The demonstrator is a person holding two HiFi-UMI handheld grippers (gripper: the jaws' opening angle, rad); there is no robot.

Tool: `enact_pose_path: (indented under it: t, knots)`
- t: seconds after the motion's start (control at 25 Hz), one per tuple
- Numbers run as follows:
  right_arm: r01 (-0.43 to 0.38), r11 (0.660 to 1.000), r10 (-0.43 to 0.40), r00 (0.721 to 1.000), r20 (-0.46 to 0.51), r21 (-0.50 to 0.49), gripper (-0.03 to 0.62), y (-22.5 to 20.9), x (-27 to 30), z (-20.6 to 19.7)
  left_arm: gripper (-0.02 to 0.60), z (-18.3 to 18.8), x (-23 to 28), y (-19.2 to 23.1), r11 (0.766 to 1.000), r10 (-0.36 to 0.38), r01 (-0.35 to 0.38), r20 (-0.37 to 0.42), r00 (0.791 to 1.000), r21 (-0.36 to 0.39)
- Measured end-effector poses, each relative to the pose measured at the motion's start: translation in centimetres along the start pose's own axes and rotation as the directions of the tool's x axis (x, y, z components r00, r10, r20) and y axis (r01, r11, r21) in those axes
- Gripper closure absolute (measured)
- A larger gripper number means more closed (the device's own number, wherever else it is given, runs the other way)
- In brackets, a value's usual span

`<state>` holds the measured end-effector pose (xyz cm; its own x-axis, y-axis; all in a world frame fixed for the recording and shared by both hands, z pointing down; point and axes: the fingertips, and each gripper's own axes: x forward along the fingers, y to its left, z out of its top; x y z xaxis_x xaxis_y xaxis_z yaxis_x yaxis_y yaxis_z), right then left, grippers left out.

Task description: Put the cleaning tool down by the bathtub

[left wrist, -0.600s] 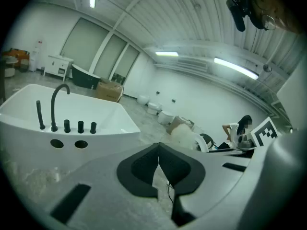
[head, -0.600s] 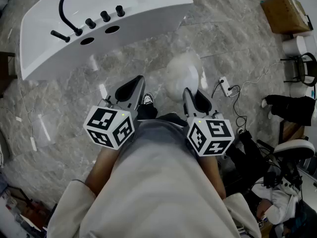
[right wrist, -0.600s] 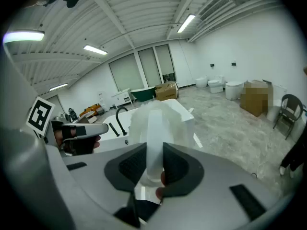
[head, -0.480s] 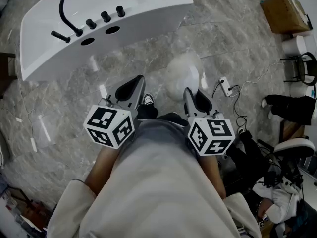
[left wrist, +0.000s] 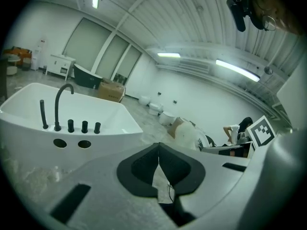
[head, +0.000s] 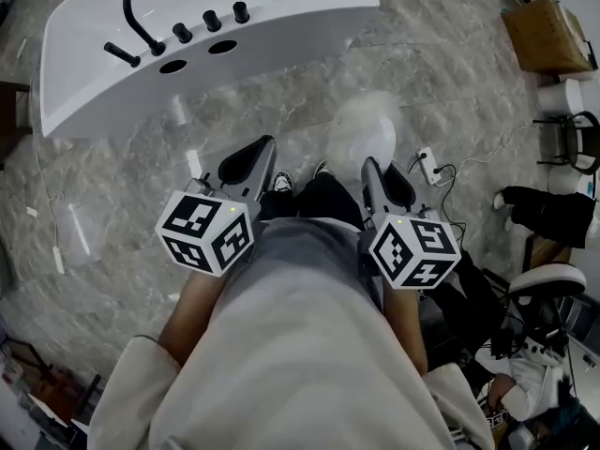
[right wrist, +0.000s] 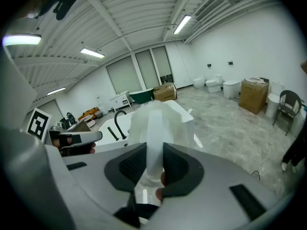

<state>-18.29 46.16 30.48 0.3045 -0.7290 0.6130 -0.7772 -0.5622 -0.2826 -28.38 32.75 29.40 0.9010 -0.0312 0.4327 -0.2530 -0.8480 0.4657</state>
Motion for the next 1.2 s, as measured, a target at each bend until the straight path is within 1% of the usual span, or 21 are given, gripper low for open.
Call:
enact_pose_path:
  t: [0.28, 0.44, 0.68, 0.84, 0.88, 0.96, 1.2]
  knots:
    - [-0.013, 1.000, 0.013, 1.000, 0.004, 0.019, 0.516, -0.5, 1.7, 1.3, 0.572, 0.3, 0.1, 1.4, 0.999, 0.029, -0.029, -0.001, 1.000, -0.018]
    - [-0.021, 1.000, 0.021, 1.000, 0.005, 0.015, 0.516, -0.7, 3.1, 2.4, 0.572, 1.3, 0.9, 2.3, 0.999, 0.040, -0.039, 0.008, 0.999, -0.019]
    - [-0.035, 0.999, 0.035, 0.999, 0.009, 0.023, 0.516, -2.4, 5.4, 4.7, 0.572, 3.0, 3.7, 2.5, 0.999, 0.046, -0.046, 0.006, 0.999, -0.016]
    - [-0.038, 0.999, 0.038, 0.999, 0.009, 0.030, 0.516, -3.9, 6.8, 6.2, 0.572, 4.0, 5.6, 2.3, 0.997, 0.058, -0.058, -0.009, 0.998, 0.044]
    - [-0.038, 0.999, 0.038, 0.999, 0.009, 0.031, 0.516, -4.3, 7.3, 6.7, 0.572, 4.3, 6.2, 2.4, 0.997, 0.058, -0.057, -0.011, 0.998, 0.049]
    - [-0.045, 0.998, 0.045, 0.999, 0.006, 0.033, 0.516, -4.9, 8.5, 7.6, 0.572, 5.1, 7.4, 2.7, 0.997, 0.062, -0.061, -0.011, 0.998, 0.039]
    - [-0.114, 0.992, 0.115, 0.993, -0.024, 0.049, 0.516, -6.4, 12.3, 10.1, 0.572, 7.4, 11.2, 4.0, 0.993, 0.121, -0.121, -0.009, 0.993, 0.014]
